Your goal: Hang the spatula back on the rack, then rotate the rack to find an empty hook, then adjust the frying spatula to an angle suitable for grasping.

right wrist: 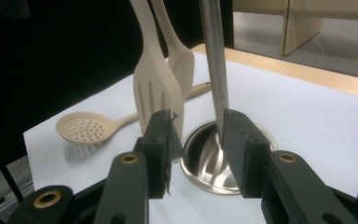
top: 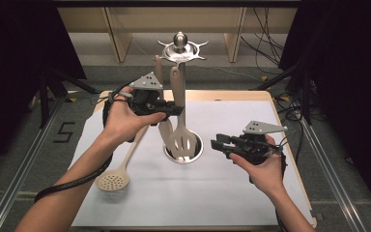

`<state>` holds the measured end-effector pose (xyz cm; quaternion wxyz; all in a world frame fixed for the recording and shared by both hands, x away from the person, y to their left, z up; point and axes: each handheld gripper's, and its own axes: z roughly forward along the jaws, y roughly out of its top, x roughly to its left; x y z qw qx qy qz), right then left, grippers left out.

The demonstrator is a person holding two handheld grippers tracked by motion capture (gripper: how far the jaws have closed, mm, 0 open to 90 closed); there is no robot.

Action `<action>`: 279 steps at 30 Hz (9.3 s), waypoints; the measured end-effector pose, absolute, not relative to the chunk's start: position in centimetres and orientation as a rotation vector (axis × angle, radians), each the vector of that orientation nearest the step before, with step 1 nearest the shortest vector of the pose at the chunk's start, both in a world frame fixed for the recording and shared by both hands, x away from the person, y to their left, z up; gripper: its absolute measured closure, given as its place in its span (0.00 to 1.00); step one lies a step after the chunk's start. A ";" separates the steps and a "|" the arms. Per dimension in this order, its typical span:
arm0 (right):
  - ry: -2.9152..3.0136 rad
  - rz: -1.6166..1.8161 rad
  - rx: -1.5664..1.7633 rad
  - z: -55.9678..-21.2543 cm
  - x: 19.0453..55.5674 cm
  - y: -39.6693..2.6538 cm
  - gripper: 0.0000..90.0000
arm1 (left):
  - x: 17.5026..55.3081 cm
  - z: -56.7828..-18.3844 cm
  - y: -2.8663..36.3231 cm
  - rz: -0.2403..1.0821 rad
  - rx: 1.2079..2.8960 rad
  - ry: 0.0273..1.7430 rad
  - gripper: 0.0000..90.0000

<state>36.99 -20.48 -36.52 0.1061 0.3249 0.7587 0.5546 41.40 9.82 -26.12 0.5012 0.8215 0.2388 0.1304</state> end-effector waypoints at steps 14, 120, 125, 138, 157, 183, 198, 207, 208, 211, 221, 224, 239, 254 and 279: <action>2.249 1.620 0.958 -36.5 36.9 -20.6 0.71 | 41.6 -25.8 9.1 0.293 2.033 0.553 0.85; 2.227 1.615 1.041 -37.0 37.9 -22.1 0.70 | 39.2 -23.3 14.7 0.423 1.554 0.671 0.92; 2.243 1.632 1.049 -37.2 38.7 -21.9 0.70 | 39.3 -22.9 14.5 0.429 1.530 0.679 0.98; 2.222 1.611 1.072 -37.2 38.6 -22.0 0.71 | 40.3 -21.2 14.0 0.480 1.471 0.677 0.99; 2.224 1.615 1.077 -37.0 38.2 -22.3 0.71 | 41.9 -20.9 14.6 0.529 1.461 0.721 0.99; 2.225 1.594 1.078 -36.7 38.2 -22.3 0.71 | 45.6 -19.7 14.6 0.544 1.539 0.764 0.99; 2.212 1.619 1.079 -36.6 38.5 -22.9 0.71 | 44.3 -20.1 16.6 0.518 1.503 0.754 0.93; 2.196 1.596 1.080 -37.1 38.5 -23.1 0.71 | 42.3 -22.2 18.5 0.510 1.547 0.779 0.80; 2.210 1.590 1.070 -37.0 38.5 -23.1 0.71 | 42.2 -22.5 18.6 0.510 1.547 0.786 0.80; 2.213 1.602 1.098 -36.9 38.3 -22.8 0.71 | 42.1 -23.2 18.9 0.506 1.549 0.809 0.79; 2.224 1.598 1.057 -36.5 38.7 -22.5 0.71 | 41.7 -25.9 20.2 0.480 1.600 0.905 0.81; 2.226 1.600 1.071 -36.7 38.9 -22.6 0.71 | 42.0 -27.2 20.6 0.452 1.650 0.943 0.82; 2.263 1.521 1.132 -36.9 38.6 -23.1 0.71 | 44.0 -34.8 21.0 0.292 2.059 1.185 0.85; 2.266 1.502 1.106 -37.1 38.8 -23.2 0.71 | 46.5 -43.9 20.5 0.127 2.372 1.465 0.81; 2.273 1.497 1.117 -36.9 38.6 -23.2 0.71 | 48.2 -46.0 19.4 0.124 2.506 1.534 0.81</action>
